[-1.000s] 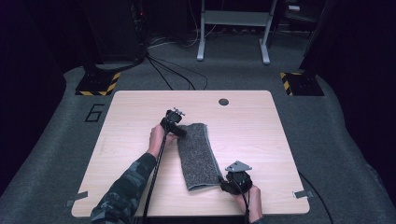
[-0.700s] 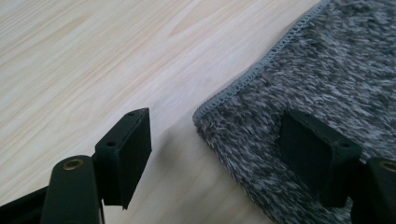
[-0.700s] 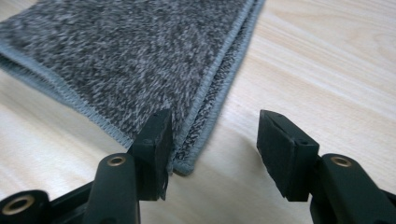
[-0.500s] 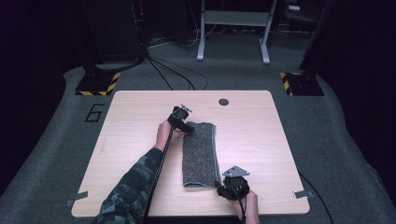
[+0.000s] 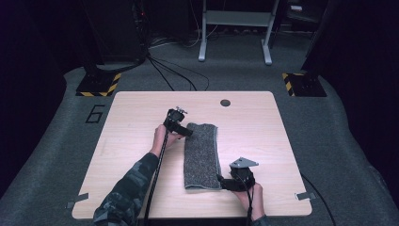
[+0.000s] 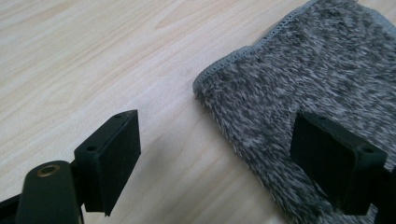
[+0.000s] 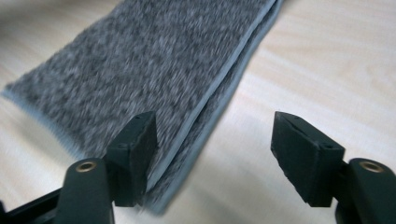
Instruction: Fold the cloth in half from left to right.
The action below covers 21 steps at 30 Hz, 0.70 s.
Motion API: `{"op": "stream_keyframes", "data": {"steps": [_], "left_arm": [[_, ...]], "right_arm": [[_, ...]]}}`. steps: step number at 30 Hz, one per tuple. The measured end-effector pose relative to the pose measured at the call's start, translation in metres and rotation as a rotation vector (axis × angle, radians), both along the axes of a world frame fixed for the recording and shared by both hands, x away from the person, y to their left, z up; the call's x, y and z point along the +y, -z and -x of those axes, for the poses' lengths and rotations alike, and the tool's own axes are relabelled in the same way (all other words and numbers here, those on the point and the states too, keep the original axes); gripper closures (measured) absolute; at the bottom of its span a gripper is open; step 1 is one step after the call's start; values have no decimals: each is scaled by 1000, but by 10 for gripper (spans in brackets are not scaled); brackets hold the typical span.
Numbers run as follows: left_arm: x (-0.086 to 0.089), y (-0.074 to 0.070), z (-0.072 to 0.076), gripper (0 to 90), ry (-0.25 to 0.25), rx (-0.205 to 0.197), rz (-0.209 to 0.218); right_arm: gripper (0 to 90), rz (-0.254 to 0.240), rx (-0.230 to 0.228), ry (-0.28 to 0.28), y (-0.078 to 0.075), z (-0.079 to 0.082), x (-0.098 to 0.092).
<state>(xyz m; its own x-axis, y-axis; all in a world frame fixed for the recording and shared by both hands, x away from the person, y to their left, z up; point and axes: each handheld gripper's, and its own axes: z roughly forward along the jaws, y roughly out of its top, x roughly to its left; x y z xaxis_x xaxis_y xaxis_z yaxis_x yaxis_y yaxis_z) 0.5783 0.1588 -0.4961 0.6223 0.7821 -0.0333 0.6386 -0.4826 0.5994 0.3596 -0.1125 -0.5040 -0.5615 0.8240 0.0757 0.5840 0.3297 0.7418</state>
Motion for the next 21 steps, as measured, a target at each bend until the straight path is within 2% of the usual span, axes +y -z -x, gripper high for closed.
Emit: {"op": "stream_keyframes", "data": {"steps": [1,4,7,11,15,21], "left_arm": [[2,0,0,161,-3,3,14],[6,-2,1,156,-7,6,11],[8,-4,2,155,-22,6,37],[8,-5,1,153,-33,-5,46],[5,-5,0,155,-30,-14,25],[4,0,-8,156,-42,11,51]], "right_arm": [[303,-5,0,-4,-1,-3,0],[267,-10,-10,-25,-9,-20,-2],[234,-23,-12,-33,-15,-35,-2],[210,-7,-13,-40,-22,-61,-2],[190,-22,-5,-49,-30,-88,0],[177,-35,44,-40,-31,-130,7]]}}
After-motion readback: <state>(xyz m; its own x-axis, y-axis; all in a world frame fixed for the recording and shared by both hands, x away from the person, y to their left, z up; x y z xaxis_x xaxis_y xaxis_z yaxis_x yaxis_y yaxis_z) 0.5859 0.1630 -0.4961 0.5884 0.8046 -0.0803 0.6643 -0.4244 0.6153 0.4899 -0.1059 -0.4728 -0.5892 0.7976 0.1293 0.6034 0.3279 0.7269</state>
